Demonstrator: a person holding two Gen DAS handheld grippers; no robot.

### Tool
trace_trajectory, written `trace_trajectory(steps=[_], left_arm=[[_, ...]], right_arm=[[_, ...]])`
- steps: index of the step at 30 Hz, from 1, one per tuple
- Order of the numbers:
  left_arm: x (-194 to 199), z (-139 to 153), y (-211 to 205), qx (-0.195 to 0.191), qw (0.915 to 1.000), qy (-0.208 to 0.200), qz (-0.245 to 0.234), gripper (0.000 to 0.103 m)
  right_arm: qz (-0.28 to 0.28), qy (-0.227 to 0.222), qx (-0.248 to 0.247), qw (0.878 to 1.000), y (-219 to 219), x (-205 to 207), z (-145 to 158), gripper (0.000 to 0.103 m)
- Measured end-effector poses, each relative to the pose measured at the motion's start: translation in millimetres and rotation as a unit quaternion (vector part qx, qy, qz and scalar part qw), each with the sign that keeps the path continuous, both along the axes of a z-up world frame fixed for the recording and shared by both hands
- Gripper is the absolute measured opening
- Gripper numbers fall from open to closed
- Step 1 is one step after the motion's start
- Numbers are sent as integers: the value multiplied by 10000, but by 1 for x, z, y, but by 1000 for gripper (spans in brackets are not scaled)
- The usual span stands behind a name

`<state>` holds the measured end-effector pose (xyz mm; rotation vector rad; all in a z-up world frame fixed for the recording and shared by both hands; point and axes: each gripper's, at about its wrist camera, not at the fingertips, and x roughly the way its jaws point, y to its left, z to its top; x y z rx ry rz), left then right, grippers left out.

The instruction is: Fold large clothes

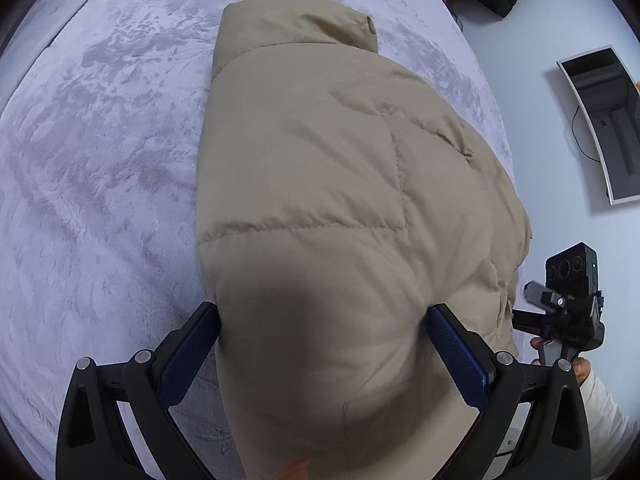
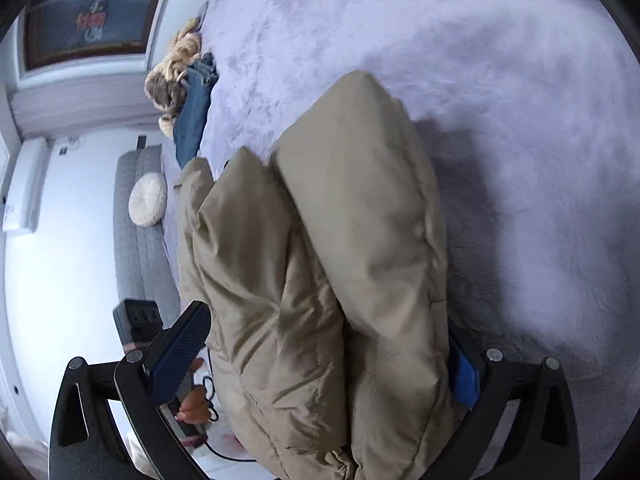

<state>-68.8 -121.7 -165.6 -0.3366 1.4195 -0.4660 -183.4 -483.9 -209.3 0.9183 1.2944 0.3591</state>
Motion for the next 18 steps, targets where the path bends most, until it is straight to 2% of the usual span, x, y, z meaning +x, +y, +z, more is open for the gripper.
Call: trace_trajectory(steps=[3,5,8,13,16,18], left_arm=[[19,-4,7,-314,9995,-41,8,103],[30,-16,15,-669,9977,93,-13,103],[39,-40,23,-1250,9911,462,-40,103],[46,-72,23,-2109,9730,937,14,103],[45,-82,12,-2220,9687,1107,96,103],[44,-78,1,-2009,9739,1052,90,103]], right_arm=[[713,123,-882,9935,20,12,-2,103],[812,185,-972,9918,21,18,-12,103],[670,304,-548,9958,14,27,-32,103],[842,257,220,9959,23,45,-51,103],[969,241,388,9942,36,56,-57,103],[965,324,316,9943,41,61,-62,103]])
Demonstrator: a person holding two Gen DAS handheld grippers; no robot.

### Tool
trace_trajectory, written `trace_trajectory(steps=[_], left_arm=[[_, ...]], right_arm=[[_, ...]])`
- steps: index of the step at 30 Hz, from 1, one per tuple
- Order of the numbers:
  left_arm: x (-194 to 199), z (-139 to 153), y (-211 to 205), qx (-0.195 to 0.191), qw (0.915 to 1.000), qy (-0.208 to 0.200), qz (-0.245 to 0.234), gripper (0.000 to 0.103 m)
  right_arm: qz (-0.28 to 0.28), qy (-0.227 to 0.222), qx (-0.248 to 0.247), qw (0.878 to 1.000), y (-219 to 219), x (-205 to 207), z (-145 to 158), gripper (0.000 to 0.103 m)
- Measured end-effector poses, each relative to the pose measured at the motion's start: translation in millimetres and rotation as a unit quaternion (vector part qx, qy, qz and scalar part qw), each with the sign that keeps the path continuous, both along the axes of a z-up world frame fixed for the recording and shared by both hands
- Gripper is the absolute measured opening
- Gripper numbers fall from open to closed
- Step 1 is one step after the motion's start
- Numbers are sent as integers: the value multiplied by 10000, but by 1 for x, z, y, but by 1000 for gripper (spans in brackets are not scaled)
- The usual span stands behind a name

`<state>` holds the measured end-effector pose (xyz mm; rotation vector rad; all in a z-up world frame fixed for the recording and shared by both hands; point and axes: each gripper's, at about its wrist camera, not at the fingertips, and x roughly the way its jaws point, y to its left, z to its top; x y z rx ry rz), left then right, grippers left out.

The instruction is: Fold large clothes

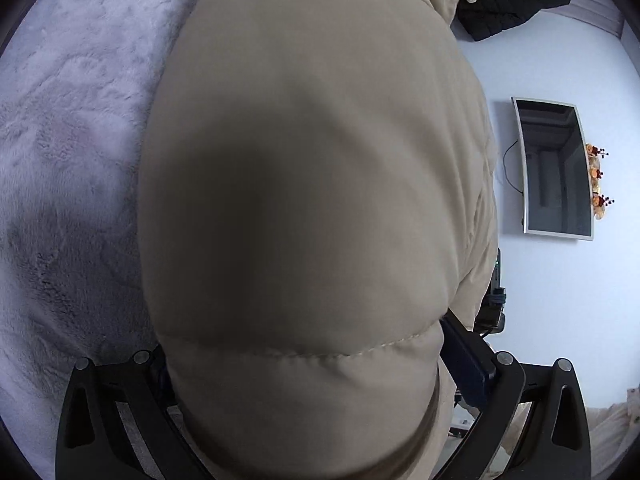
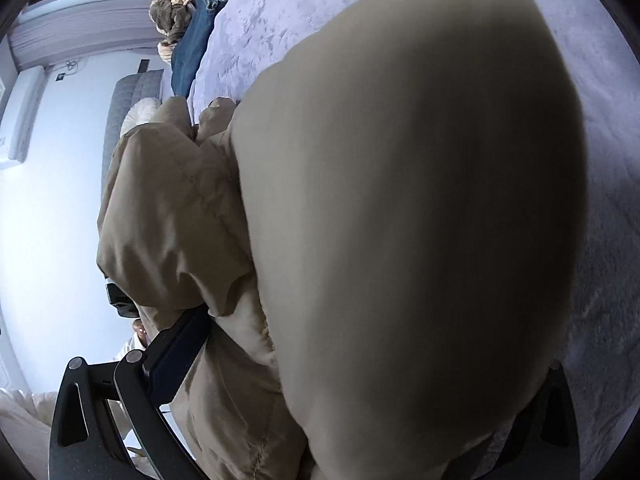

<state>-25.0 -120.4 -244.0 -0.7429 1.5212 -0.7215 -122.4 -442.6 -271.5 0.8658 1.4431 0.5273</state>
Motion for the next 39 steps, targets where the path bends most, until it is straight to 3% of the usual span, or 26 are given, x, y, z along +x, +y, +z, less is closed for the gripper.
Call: trace_trajectory(steps=[4,6,11,13,20,27,32,35,39], left_arm=[[-3,22,-20,559,9978,-327,-108,103],[-6,36,-26,749,9957,-537,-118,96],[-7,63,-25,801,9925,-919,-94,83],[-4,71,-26,735,9916,-1053,-124,83],[25,104,19,496,9878,-1477,-86,82],[90,123,105,767,9802,-1821,102,83],[144,99,162,1096,9764,-1802,463,83],[167,64,190,1253,9781,-1525,665,83],[175,31,205,1273,9778,-1447,817,93]], right_arm=[[-166,166,-108,9997,6,-2,5,103],[-335,271,-6,9991,7,-5,9,98],[-528,153,218,9983,6,-11,28,51],[-550,46,235,9982,11,-11,39,46],[-668,-453,182,9966,57,9,81,46],[-612,-845,168,9944,146,79,98,46],[-449,-925,102,9947,208,149,78,46],[-388,-903,-55,9951,228,174,61,46],[-497,-733,-180,9959,237,191,34,46]])
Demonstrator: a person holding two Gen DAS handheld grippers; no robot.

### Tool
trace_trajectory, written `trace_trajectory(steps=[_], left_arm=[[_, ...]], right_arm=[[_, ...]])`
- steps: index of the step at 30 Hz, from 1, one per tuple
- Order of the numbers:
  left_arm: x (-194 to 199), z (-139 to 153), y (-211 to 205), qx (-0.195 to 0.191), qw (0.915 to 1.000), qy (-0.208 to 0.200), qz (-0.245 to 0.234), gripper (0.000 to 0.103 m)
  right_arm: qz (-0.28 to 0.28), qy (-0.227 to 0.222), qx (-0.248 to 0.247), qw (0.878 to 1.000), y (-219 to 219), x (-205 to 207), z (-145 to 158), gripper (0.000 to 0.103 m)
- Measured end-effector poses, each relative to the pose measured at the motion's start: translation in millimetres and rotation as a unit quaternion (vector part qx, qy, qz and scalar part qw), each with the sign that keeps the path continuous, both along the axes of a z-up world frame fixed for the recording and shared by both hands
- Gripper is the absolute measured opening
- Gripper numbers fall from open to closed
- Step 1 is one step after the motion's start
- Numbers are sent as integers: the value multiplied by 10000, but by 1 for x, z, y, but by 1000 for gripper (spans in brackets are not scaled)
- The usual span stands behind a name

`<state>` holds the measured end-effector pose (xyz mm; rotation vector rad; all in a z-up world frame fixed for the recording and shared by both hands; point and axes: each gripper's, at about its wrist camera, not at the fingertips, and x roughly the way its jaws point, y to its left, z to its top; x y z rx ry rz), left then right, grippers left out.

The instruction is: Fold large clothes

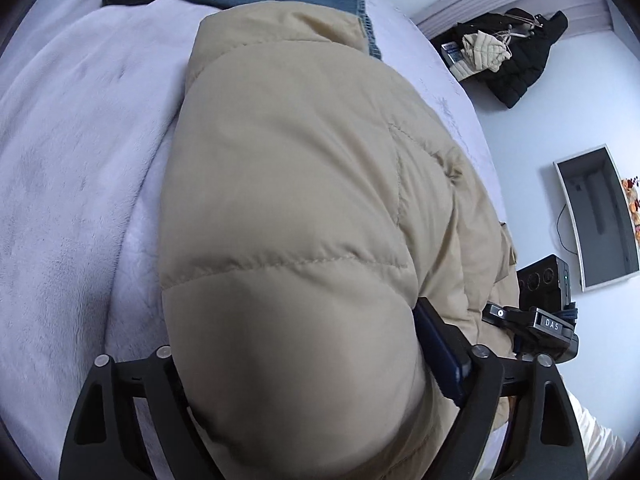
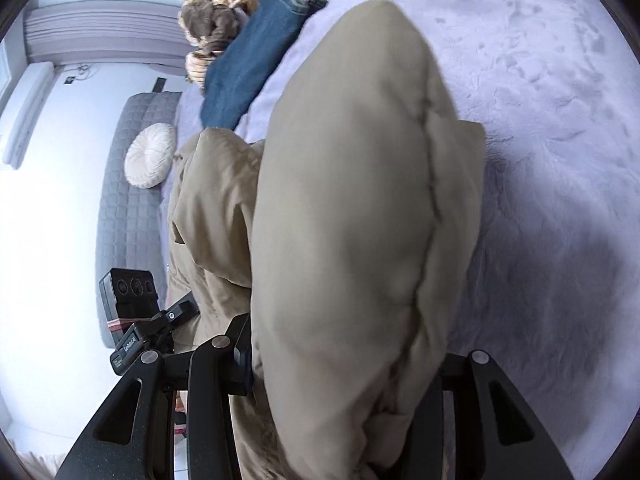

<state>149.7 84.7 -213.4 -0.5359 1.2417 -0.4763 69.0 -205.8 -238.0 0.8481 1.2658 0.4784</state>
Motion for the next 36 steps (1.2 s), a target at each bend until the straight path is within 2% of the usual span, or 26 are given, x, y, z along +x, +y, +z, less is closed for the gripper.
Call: trace_trajectory(steps=[3,5,7,10,14,15,17,20,21,23,25,26,28,30,32,36], left_arm=[[1,-10,-5,161,9997,-179,-59,100],[2,-10,-5,273,9994,-207,-53,101],[-1,-4,-5,540,9982,-266,8,101],[6,29,-14,1127,9924,-450,199,100],[-14,68,-6,1350,9870,-780,381,97],[-21,75,-7,1361,9863,-828,417,97],[-34,82,-8,1484,9839,-906,410,97],[-56,80,-14,1853,9776,-934,341,98],[-74,73,-6,1907,9775,-856,276,98],[-95,57,2,1981,9771,-752,214,98],[-103,45,4,1988,9773,-697,239,98],[-104,43,6,1925,9788,-652,267,99],[-103,39,6,1828,9812,-566,240,99],[-106,38,4,1854,9811,-519,191,99],[-109,43,2,1963,9792,-486,188,99],[-118,60,2,2200,9743,-389,274,99]], right_arm=[[42,31,-58,10000,-9,-8,-11,54],[5,98,-120,9999,-13,-4,-16,63],[-125,263,-132,9995,-17,-7,-15,64],[-148,226,-623,9977,-23,-19,17,64],[-311,-162,-1369,9900,-31,-41,76,64],[-398,-359,-1539,9866,-38,-51,91,61],[-428,-705,-1580,9840,-45,-64,115,27],[-119,-985,-1551,9829,-29,-79,133,21],[122,-1044,-1674,9803,-19,-90,123,20],[472,-963,-1835,9771,7,-83,113,20],[627,-710,-2241,9700,24,-88,95,20],[645,-522,-2415,9669,25,-91,79,17],[495,-164,-2321,9713,22,-93,54,11],[338,-45,-2221,9744,13,-104,39,10],[253,45,-2185,9755,9,-108,37,10],[281,-6,-2387,9707,13,-113,58,10]])
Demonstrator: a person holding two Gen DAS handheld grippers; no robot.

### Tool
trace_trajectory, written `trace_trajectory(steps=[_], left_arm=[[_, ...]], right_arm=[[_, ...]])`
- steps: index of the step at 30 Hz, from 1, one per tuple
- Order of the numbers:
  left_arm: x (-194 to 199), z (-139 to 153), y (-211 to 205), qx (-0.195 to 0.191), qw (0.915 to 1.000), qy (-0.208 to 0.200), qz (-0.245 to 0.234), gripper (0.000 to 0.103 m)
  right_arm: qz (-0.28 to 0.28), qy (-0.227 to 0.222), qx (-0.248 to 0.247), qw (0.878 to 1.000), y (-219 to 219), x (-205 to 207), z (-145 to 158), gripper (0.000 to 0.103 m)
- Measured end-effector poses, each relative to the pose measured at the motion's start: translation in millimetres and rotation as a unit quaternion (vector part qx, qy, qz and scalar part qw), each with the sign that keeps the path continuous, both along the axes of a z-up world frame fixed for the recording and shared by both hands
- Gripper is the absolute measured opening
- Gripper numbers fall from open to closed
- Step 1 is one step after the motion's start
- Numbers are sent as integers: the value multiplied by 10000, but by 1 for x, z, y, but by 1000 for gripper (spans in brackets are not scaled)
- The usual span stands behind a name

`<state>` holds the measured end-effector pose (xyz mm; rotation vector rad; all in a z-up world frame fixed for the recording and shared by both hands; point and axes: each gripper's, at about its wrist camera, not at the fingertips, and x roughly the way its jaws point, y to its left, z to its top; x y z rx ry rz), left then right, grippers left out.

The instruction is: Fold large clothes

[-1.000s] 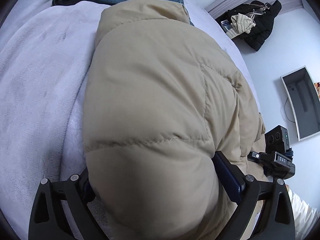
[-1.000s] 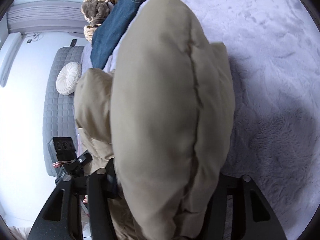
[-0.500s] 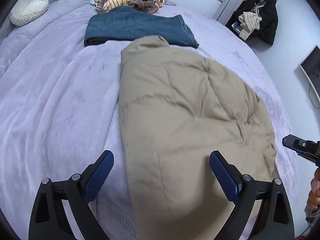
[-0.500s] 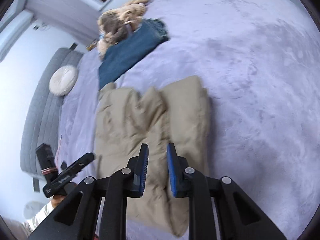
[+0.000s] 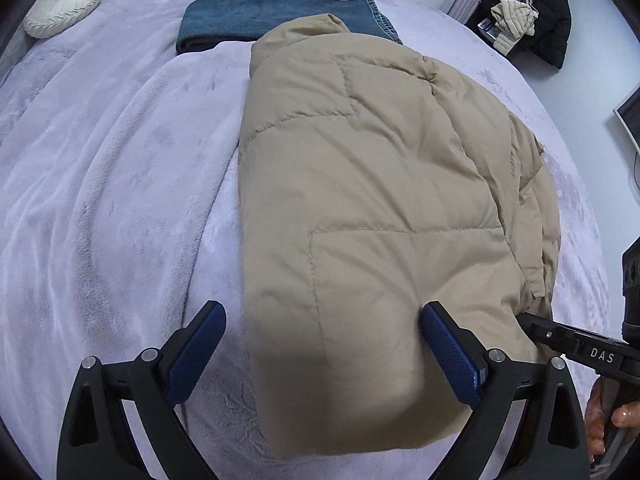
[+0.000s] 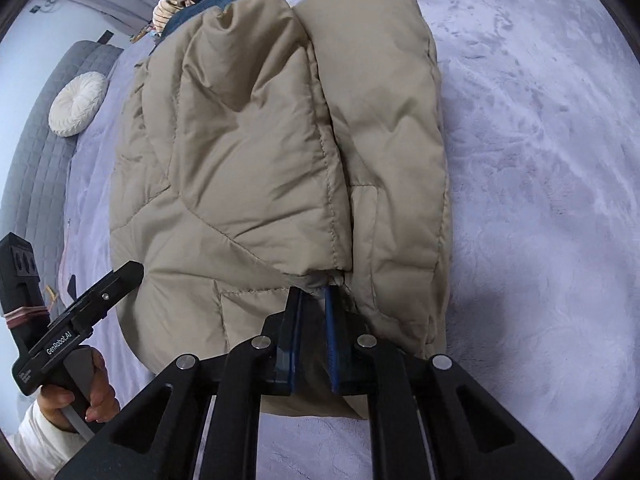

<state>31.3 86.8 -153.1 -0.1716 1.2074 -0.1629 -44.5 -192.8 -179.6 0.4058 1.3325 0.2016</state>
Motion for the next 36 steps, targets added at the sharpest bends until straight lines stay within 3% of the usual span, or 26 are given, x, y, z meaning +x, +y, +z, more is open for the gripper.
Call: trace_trajectory(steps=[2,15,19,24,31,33,34,35,36], left_arm=[[-5,8,0,74,10000,38,50,99],[-45,53,-1,521,9984,30,227,103],[-54,64,-3,826,9962,-53,268,103],[-64,77,4,621,9974,-46,359,103],[-73,88,8,667,9972,-104,332,103],[-76,90,8,742,9968,-121,276,103],[-77,90,8,766,9967,-128,227,103],[-78,90,8,775,9967,-133,174,103],[-80,91,8,782,9968,-129,128,103]], right_arm=[[-24,43,-59,10000,0,-4,7,14],[-104,66,-210,9997,13,-23,39,15],[-124,45,-222,9997,13,-30,48,15],[-97,-82,-320,9994,19,-39,65,15],[-174,-141,-509,9985,27,-47,77,16],[-246,-184,-630,9975,31,-50,81,26],[-291,-225,-720,9967,32,-52,83,40],[-336,-284,-816,9957,34,-54,87,48],[-373,-335,-879,9949,35,-56,90,48]])
